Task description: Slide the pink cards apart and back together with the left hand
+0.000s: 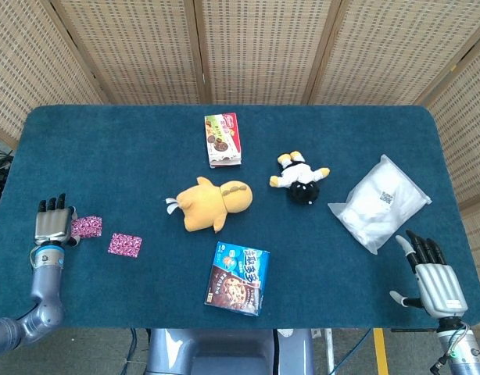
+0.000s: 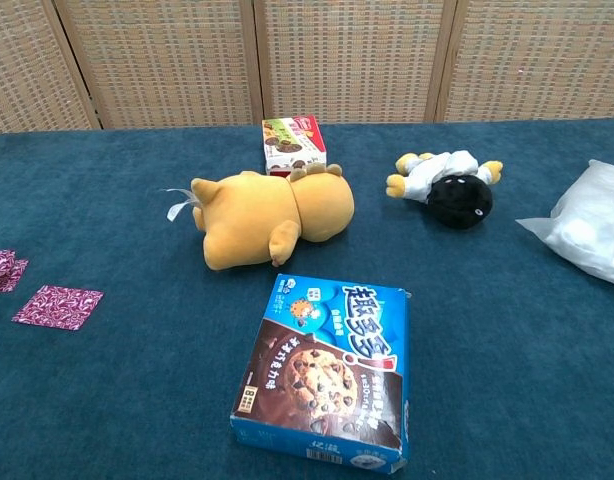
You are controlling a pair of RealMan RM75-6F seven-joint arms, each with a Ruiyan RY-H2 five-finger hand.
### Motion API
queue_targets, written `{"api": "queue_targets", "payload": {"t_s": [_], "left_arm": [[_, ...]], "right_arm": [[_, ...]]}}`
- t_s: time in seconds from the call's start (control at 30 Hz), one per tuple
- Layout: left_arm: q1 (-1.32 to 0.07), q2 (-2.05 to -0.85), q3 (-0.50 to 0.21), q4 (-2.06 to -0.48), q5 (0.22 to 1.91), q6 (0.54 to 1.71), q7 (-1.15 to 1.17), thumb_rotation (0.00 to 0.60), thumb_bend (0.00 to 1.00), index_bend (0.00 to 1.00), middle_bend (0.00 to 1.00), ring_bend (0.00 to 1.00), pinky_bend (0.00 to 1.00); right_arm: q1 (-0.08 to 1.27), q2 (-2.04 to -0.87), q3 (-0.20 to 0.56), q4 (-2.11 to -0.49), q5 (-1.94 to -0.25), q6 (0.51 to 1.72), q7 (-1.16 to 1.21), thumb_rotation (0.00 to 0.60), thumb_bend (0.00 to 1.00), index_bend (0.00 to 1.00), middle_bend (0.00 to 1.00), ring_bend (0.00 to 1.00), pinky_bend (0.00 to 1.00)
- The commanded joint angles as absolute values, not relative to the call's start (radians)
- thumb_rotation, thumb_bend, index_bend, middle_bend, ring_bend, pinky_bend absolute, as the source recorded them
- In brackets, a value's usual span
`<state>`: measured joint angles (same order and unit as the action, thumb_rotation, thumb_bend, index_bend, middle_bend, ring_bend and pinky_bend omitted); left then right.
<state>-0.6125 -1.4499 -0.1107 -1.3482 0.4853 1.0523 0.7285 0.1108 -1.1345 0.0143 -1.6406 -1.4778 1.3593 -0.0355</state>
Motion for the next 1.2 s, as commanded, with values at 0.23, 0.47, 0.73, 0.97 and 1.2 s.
{"api": "queue_targets", "payload": {"t_s": [0.23, 0.47, 0.73, 0.97, 1.2], "left_arm": [[-0.610, -1.452, -0.110, -1.349, 0.484, 1.056, 0.739, 0.600, 0.30, 0.48, 0.00, 0.00, 0.00], [-0.608, -1.451, -0.114, -1.339, 0.476, 1.049, 0.739, 0.600, 0.29, 0.42, 0.00, 0.00, 0.00], [-0.608, -1.455, -0.118, -1.327, 0.478, 1.043, 0.737, 0.600, 0.29, 0.33, 0.00, 0.00, 0.00], [-0.609, -1.458, -0.120, -1.334, 0.482, 1.043, 0.737, 0.600, 0.28, 0.28, 0.00, 0.00, 0.00], [-0.610, -1.459, -0.119, -1.337, 0.484, 1.045, 0.741, 0.600, 0.27, 0.28, 0.00, 0.00, 0.00]], "right_arm": [[0.109, -1.134, 0.015, -1.638, -1.480, 1.363, -0.029, 0.600, 0.00, 0.00, 0.00, 0.00, 0.00], [0.110, -1.136, 0.014, -1.637, -1.482, 1.363, -0.031, 0.600, 0.00, 0.00, 0.00, 0.00, 0.00], [0.110, -1.136, 0.014, -1.639, -1.480, 1.361, -0.036, 0.600, 0.00, 0.00, 0.00, 0.00, 0.00], [0.110, -1.135, 0.015, -1.640, -1.479, 1.362, -0.034, 0.600, 0.00, 0.00, 0.00, 0.00, 0.00], [0.109, -1.134, 0.015, -1.641, -1.480, 1.364, -0.032, 0.600, 0.00, 0.00, 0.00, 0.00, 0.00]]}}
